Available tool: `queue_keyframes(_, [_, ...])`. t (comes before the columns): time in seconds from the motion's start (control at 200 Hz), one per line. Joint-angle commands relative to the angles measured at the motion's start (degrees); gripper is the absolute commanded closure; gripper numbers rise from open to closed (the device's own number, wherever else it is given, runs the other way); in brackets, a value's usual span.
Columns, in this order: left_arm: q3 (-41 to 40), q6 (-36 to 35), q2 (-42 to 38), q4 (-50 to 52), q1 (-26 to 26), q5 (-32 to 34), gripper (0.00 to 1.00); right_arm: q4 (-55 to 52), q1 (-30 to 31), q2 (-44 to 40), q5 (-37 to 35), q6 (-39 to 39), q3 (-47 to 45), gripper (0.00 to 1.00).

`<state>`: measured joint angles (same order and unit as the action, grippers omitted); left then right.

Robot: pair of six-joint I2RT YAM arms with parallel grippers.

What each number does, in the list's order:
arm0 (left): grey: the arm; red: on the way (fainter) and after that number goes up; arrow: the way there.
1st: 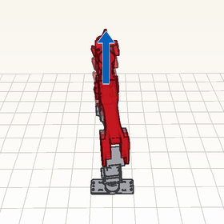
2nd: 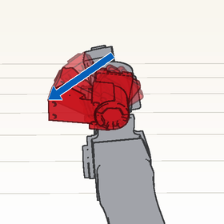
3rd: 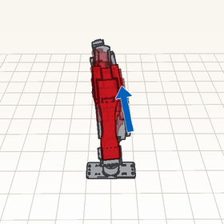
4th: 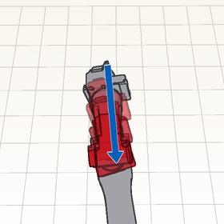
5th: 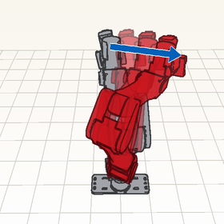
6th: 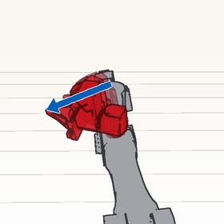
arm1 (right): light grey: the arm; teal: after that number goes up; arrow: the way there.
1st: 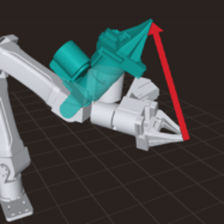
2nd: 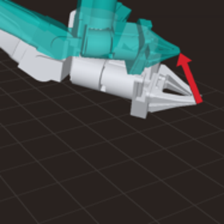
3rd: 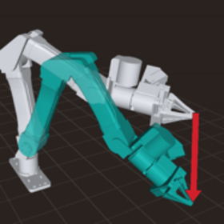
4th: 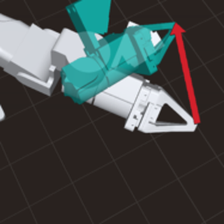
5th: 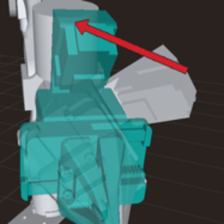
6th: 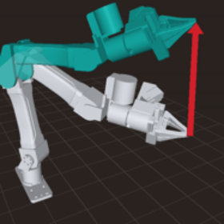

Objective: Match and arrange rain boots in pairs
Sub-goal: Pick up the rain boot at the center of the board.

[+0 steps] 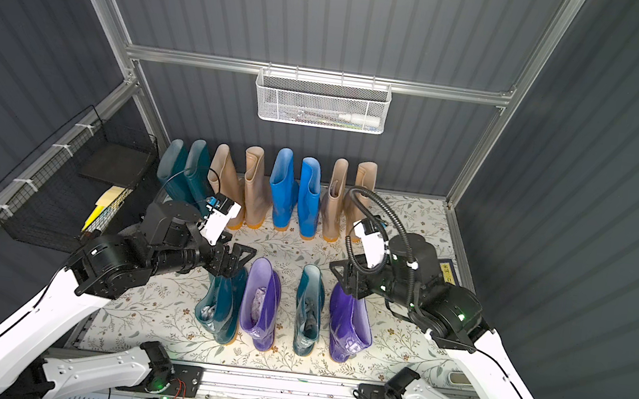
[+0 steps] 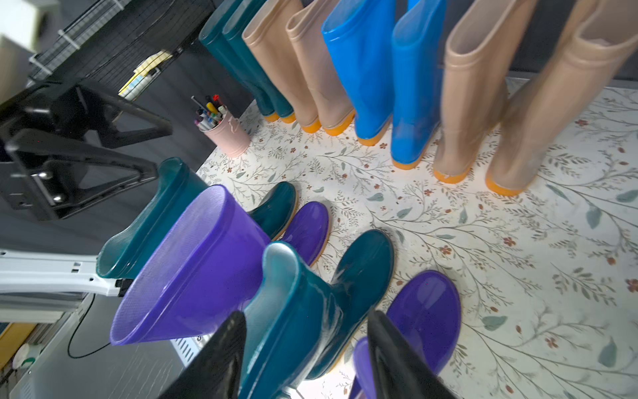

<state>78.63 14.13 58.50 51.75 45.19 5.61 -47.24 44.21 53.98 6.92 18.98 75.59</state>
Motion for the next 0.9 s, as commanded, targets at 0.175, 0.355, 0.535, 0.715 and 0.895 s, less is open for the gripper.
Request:
queue_keyframes(0.175, [-0.1, 3.53, -3.12, 1.17, -0.04, 9.61, 0.17, 6.12, 18.04, 8.95, -20.11, 6.46, 4.85, 0.36])
queue_keyframes(0.355, [-0.09, 4.91, -3.13, 3.72, -0.01, 19.01, 0.17, 6.19, 24.27, 15.09, -27.96, 10.11, 8.1, 0.3])
queue_keyframes(0.535, [-2.64, 4.57, -4.92, 1.81, -0.01, 22.35, 0.13, 6.29, 28.4, 22.23, -31.84, 13.37, 10.54, 0.25])
queue_keyframes(0.715, [-3.6, 3.28, -6.83, 1.9, -0.02, 24.63, 0.1, 5.08, 30.56, 27.03, -35.37, 15.66, 13.62, 0.23])
queue_keyframes(0.895, [-4.95, 2.18, -9.63, 1.93, -0.01, 26.72, 0.07, 4.18, 32.22, 29.2, -37.75, 18.62, 14.58, 0.2])
